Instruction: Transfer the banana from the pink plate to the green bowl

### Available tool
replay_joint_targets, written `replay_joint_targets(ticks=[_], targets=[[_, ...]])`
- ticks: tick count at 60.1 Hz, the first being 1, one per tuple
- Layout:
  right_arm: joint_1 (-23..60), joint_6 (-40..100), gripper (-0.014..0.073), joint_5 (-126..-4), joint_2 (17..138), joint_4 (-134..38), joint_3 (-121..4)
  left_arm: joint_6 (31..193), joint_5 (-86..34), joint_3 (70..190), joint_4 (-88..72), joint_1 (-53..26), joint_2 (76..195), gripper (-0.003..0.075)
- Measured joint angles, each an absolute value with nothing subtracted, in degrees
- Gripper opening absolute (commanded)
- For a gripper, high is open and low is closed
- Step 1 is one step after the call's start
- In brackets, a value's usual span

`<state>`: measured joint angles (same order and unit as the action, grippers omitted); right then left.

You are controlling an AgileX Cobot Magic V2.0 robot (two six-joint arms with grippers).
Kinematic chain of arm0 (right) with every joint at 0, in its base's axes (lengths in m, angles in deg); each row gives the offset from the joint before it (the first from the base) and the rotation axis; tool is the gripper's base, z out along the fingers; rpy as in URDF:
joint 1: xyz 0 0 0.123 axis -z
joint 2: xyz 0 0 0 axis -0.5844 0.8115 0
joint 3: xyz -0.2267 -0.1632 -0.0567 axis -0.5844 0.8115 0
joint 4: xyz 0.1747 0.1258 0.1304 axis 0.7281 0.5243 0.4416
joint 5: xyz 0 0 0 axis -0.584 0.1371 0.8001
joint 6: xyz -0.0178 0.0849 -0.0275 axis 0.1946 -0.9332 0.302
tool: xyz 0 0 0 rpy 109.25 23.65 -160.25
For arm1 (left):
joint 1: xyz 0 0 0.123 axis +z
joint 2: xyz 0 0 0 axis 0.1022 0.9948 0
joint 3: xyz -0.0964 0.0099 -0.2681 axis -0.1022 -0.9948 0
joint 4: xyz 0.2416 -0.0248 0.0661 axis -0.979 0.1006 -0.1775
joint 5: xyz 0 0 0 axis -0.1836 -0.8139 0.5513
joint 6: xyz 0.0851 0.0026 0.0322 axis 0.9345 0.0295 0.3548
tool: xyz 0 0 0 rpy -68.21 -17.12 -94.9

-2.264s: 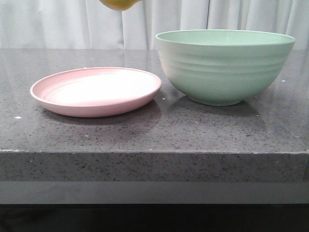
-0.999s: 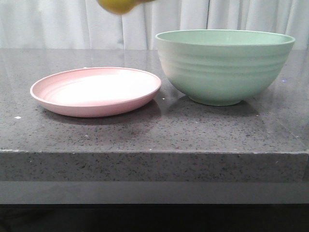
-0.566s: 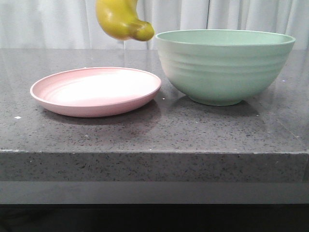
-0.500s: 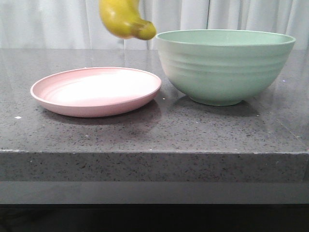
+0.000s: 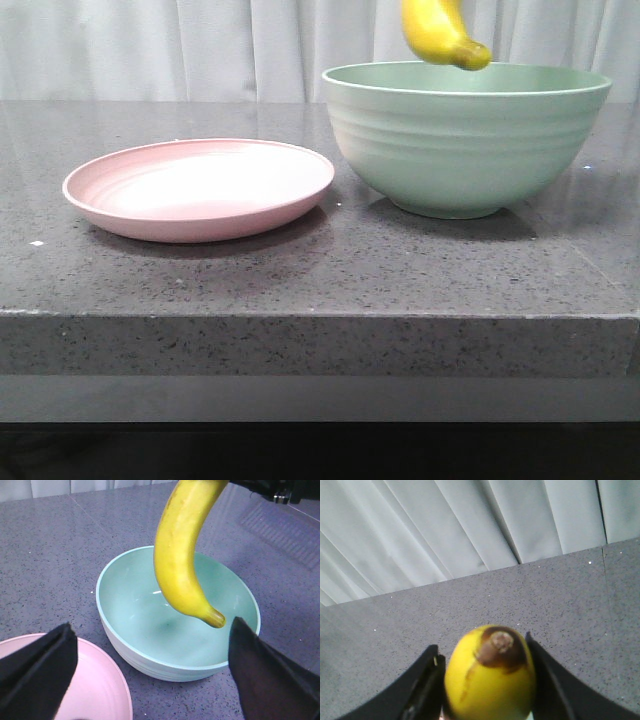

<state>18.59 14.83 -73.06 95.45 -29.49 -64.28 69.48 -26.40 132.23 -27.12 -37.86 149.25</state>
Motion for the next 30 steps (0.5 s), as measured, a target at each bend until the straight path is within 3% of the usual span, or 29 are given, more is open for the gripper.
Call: replay_joint_targets(ticks=[2,13,20,30], targets=[[18.7,15.6,0.0055,-73.1,95.4,-29.5,-64.3,69.5,-26.4,132.2,-27.1,-37.9,149.3,0.0498],[18.7,18.6,0.0055,-72.6,95.5,-29.5,-64.3,69.5,-26.4,132.2,-27.1,-37.9,149.3,0.0150],[18.7,19.4,0.0055,-72.6,96.2,-29.5,-64.3,69.5,-26.4,132.2,-27.1,-37.9,149.3,-0.0020],[18.7,19.5,0.0055,-72.1,99.6,-30.1,-64.3,69.5,-26.4,132.2,-27.1,-37.9,149.3,-0.0020]])
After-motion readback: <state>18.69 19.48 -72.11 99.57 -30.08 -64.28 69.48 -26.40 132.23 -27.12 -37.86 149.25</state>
